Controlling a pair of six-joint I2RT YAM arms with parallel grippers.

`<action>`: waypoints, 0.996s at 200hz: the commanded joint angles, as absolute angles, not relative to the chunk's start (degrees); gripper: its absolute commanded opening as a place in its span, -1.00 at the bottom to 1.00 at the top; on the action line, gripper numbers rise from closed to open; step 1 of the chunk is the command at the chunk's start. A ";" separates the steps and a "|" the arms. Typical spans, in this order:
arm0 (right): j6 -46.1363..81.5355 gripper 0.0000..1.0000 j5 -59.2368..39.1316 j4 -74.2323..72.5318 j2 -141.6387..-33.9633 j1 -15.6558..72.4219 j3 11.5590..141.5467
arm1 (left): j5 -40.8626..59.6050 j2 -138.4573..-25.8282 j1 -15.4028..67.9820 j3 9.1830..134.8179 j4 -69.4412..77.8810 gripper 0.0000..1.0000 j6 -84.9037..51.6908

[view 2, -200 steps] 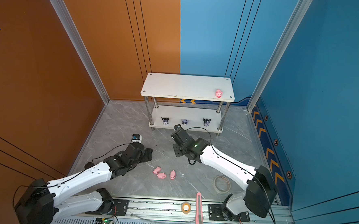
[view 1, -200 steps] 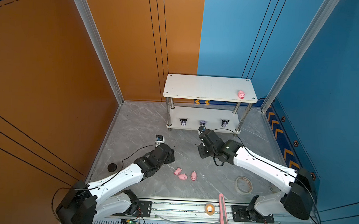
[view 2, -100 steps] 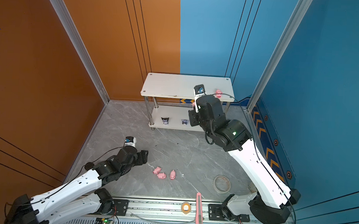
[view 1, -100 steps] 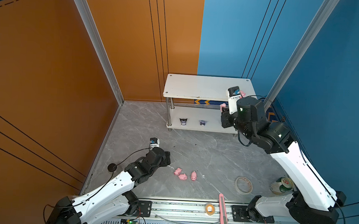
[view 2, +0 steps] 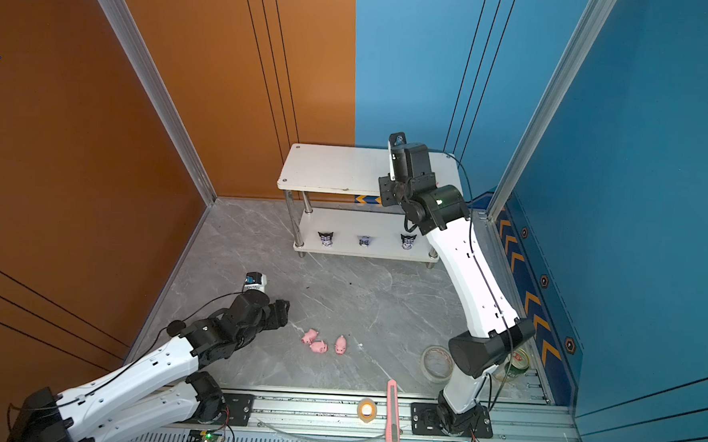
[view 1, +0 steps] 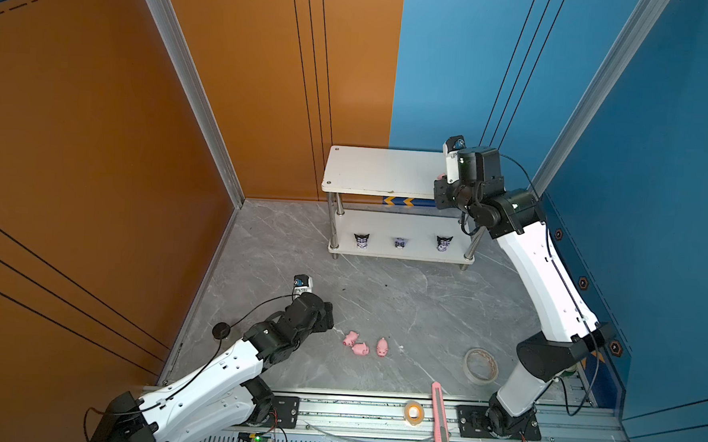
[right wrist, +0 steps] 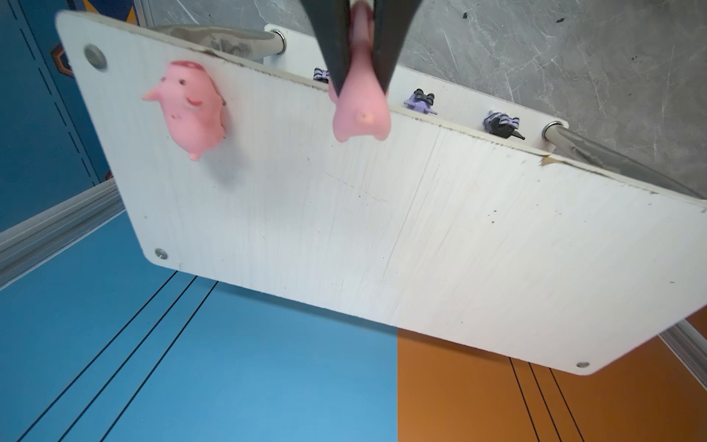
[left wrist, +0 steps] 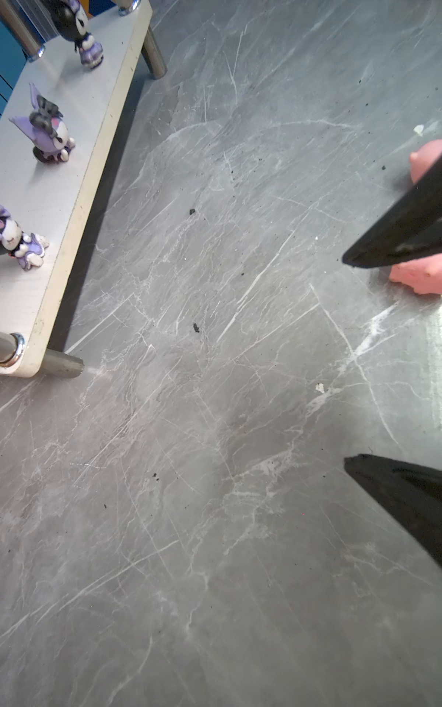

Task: Place and organize the plastic toys onto the shelf
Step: 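Carry the pink pig with the right gripper up over the top shelf, then lower the pink pig onto the top shelf beside the first pig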

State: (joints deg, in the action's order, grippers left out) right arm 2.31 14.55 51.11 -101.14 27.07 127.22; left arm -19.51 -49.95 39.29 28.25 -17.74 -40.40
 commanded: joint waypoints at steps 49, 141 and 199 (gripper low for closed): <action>4.81 -0.89 9.53 52.45 -104.48 23.56 130.35 | -21.81 -51.09 39.46 29.50 -19.60 0.57 -41.45; 7.82 -0.81 8.72 52.56 -105.89 22.17 130.12 | -21.79 -54.22 39.97 31.02 -18.64 0.58 -41.06; 8.41 -0.72 8.16 52.54 -106.12 21.89 129.55 | -21.83 -54.43 39.96 31.07 -18.63 0.58 -40.87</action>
